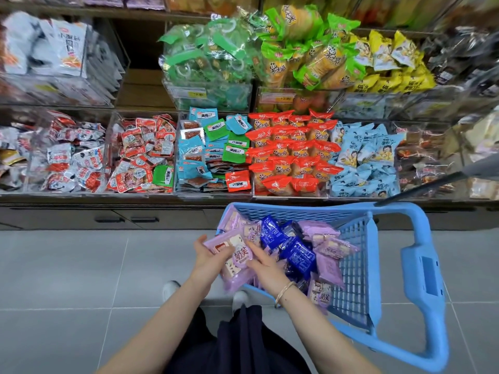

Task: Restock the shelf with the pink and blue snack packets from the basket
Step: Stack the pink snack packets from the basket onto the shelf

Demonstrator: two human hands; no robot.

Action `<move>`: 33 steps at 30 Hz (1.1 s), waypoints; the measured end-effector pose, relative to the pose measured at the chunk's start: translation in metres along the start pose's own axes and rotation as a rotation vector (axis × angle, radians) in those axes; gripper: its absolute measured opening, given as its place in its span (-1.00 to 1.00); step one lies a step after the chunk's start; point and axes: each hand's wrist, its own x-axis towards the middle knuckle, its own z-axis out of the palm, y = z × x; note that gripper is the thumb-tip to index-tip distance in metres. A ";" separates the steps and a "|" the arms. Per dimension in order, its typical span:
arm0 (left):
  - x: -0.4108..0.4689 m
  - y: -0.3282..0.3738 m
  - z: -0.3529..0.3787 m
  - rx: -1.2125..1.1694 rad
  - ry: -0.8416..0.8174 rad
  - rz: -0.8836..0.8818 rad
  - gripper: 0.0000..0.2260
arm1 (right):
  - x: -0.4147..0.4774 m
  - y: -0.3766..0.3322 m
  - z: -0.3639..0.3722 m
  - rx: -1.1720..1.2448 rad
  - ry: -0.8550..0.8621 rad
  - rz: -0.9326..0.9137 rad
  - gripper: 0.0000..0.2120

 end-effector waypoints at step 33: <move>0.001 -0.031 -0.099 -0.269 0.102 -0.261 -0.68 | 0.051 0.125 -0.039 -0.152 0.422 0.500 -0.63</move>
